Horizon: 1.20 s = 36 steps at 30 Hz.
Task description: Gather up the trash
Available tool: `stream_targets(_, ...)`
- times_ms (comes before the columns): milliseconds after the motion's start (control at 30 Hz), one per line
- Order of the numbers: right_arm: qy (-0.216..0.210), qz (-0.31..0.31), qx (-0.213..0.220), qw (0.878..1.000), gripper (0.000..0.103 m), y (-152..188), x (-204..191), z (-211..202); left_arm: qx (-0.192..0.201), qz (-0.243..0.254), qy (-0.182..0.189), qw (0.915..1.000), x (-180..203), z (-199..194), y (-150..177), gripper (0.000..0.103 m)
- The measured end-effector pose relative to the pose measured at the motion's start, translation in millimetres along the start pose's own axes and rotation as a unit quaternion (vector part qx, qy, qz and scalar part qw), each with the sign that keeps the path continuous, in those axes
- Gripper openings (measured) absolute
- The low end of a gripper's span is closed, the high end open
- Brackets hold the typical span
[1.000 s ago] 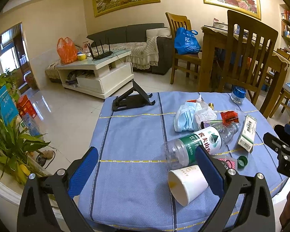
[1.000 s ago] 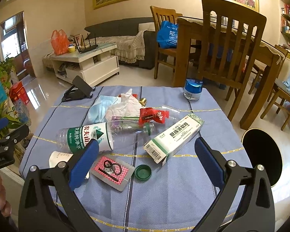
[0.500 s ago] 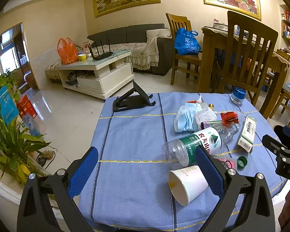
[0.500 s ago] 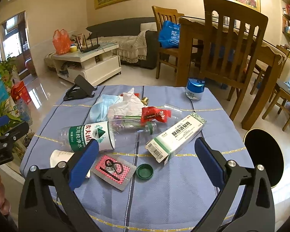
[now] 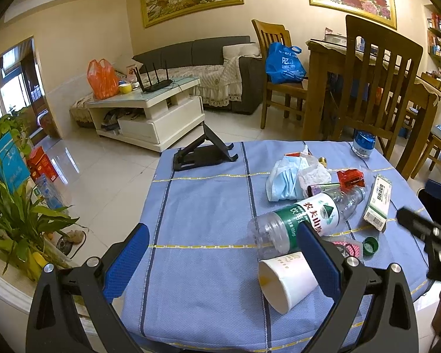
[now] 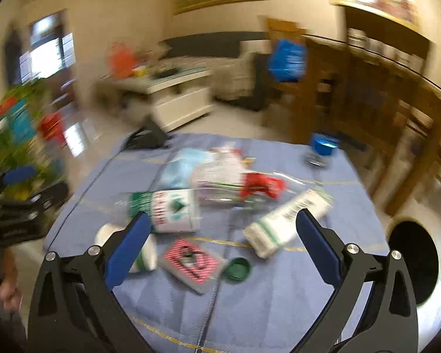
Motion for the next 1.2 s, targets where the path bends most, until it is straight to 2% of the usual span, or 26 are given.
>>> stream_targets(67, -0.031, -0.067, -0.006, 0.997, 0.098, -10.4, -12.9, 8.3, 0.001, -0.003, -0.004, 1.0, -6.0, 1.0, -2.0, 0.097)
stream_targets(100, -0.048, -0.141, -0.021, 0.989, 0.098, -18.0, -27.7, 19.3, -0.002, -0.005, -0.003, 1.0, -10.1, 2.8, -3.5, 0.097)
stream_targets(133, -0.066, -0.19, -0.039, 0.979, 0.098, -22.4, -40.5, 29.7, -0.005, -0.006, -0.004, 1.0, -12.8, 5.2, -3.9, 0.097)
stream_targets(233, -0.082, -0.32, -0.104, 0.938, 0.097, -29.9, -73.0, 72.7, -0.025, -0.019, -0.007, 0.9995, -28.7, 17.8, -2.8, 0.097)
stream_targets(333, -0.086, -0.396, -0.158, 0.9, 0.09, -26.6, -91.8, 106.3, -0.056, -0.02, -0.016, 0.9981, -48.7, 34.6, 8.0, 0.097)
stream_targets(367, -0.095, -0.415, -0.185, 0.886, 0.088, -23.1, -95.7, 119.0, -0.064, -0.023, -0.023, 0.9974, -57.5, 40.9, 11.9, 0.097)
stream_targets(500, -0.098, -0.456, -0.251, 0.848, 0.082, -5.3, -100.6, 150.2, -0.072, -0.047, -0.018, 0.9961, -85.0, 50.2, 18.1, 0.097)
stream_targets(567, -0.098, -0.469, -0.27, 0.835, 0.08, 2.1, -103.1, 161.5, -0.069, -0.055, -0.019, 0.996, -92.2, 51.5, 18.2, 0.097)
stream_targets(600, -0.101, -0.467, -0.272, 0.836, 0.073, 1.1, -103.0, 164.4, -0.068, -0.057, -0.018, 0.9959, -93.6, 52.4, 18.6, 0.097)
stream_targets(667, -0.105, -0.464, -0.286, 0.832, 0.07, 3.4, -105.4, 172.4, -0.069, -0.06, -0.015, 0.9958, -96.1, 55.7, 20.1, 0.097)
stream_targets(700, -0.095, -0.477, -0.288, 0.825, 0.069, 8.1, -109.1, 176.8, -0.071, -0.06, -0.014, 0.9956, -94.9, 56.6, 21.4, 0.097)
stream_targets(767, -0.072, -0.512, -0.296, 0.803, 0.067, 19.0, -111.2, 185.4, -0.076, -0.063, -0.007, 0.9951, -93.2, 60.7, 24.8, 0.097)
stream_targets(800, -0.077, -0.507, -0.301, 0.804, 0.065, 20.5, -112.5, 186.7, -0.078, -0.063, -0.005, 0.995, -92.1, 61.9, 25.8, 0.097)
stream_targets(833, -0.089, -0.495, -0.304, 0.809, 0.065, 14.2, -110.1, 186.9, -0.077, -0.061, -0.005, 0.9951, -90.5, 61.8, 26.1, 0.097)
stream_targets(933, -0.106, -0.487, -0.276, 0.821, 0.064, -2.3, -111.8, 179.0, -0.069, -0.054, -0.001, 0.9962, -85.4, 57.3, 25.1, 0.097)
stream_targets(1000, -0.115, -0.468, -0.259, 0.837, 0.064, -15.7, -110.7, 171.2, -0.06, -0.049, 0.006, 0.997, -81.0, 53.4, 23.1, 0.097)
stream_targets(1100, -0.14, -0.407, -0.212, 0.877, 0.064, -43.4, -101.6, 150.1, -0.046, -0.037, 0.039, 0.9975, -67.5, 43.8, 20.6, 0.097)
stream_targets(1200, -0.169, -0.287, -0.12, 0.935, 0.064, -78.3, -71.6, 114.6, -0.037, -0.016, 0.071, 0.9966, -47.4, 32.8, 22.1, 0.097)
Point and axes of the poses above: each gripper's, at about its wrist camera, not at the fingertips, and z roughly the way its jaws point, x to its right, y to its underside, the point moved 5 cm from there along z, roughly the way its jaws point, and after that the axes turned 5 degrees about -z, right-handed, at the moved point
